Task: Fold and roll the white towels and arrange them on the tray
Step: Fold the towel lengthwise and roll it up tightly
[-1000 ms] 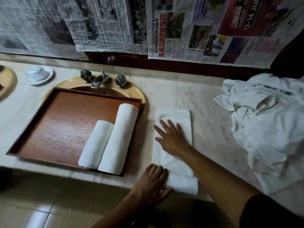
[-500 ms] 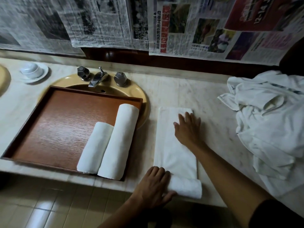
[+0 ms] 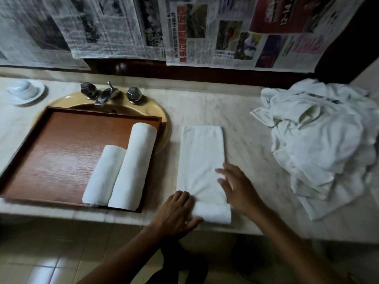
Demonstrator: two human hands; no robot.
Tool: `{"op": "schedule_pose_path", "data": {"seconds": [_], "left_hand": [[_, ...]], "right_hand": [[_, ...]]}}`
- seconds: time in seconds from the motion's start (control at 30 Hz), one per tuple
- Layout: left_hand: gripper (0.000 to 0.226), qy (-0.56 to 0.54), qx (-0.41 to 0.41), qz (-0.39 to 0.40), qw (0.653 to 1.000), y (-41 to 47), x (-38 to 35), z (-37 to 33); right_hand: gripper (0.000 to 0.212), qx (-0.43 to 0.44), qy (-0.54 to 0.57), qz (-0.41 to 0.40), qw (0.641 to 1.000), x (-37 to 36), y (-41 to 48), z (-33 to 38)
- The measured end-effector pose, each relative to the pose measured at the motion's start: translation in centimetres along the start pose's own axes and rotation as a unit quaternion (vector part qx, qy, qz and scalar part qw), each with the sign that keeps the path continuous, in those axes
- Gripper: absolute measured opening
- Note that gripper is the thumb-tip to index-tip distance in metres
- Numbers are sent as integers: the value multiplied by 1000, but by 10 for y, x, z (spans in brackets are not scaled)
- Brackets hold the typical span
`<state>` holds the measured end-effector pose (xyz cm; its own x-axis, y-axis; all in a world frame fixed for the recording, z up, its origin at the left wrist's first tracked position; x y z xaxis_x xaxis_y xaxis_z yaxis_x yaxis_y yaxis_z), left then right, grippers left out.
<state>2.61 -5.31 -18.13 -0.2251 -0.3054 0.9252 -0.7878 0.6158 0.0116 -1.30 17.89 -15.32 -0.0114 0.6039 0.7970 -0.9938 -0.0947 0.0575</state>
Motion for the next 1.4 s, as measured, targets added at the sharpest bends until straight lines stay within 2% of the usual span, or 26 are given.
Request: {"op": "schedule_pose_path", "data": {"seconds": [0.1,0.2,0.37,0.5,0.6,0.77,0.83,0.93,1.07,1.17,1.23,1.27,1.33,1.4], "left_hand": [[62,-6,3,2,1000,0,1,-1],[67,-9,13,9,1000,-1,4,-3],[70,11,16,21,1000,-14,4,-7],[73,-2,33,33,999,-40,-1,-8],[72,-43,72,30,996,-58,-4,-12],[77,-124,145,15,981,-58,-9,-12],[72,-154,175,2,972,-57,-14,-9],[62,-175,204,-21,963,-53,-20,-2],[72,-182,238,-21,954,-40,-21,6],[77,-113,198,52,972,-30,-16,10],[64,-80,179,79,977,-24,-14,12],[58,-79,187,77,976,-22,-11,12],[63,-100,219,74,968,-18,-10,14],[55,-163,273,24,948,-16,-8,13]], "right_hand": [[47,60,-33,58,996,-11,-64,6],[70,107,-105,121,981,-31,-95,-5],[71,123,-102,106,981,-24,-108,-11],[78,124,-105,131,978,-22,-129,-11],[69,102,-71,154,980,-18,-137,-12],[50,16,-25,182,983,-6,-129,-10],[45,-7,1,189,982,-3,-123,-12],[40,8,16,177,984,-1,-112,-14],[37,-13,-2,164,986,-4,-102,-20],[39,-30,-36,156,987,-9,-95,-19],[42,-30,-66,125,989,-9,-95,-14],[43,-13,-85,95,992,-10,-98,-9],[45,50,-125,32,990,-16,-107,7],[46,103,-160,6,982,-29,-118,19]]}}
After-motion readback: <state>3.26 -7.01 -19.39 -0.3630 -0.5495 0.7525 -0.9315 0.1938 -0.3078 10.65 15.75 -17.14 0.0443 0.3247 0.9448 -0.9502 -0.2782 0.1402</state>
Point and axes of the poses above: each hand's wrist, its own y-axis towards the middle knuckle, its own x-axis out of the back of the hand, z = x × y, the point moved 3 cm from there along y, towards the middle knuckle, and after that the axes turned 3 degrees about -y, right-handed, at the moved point
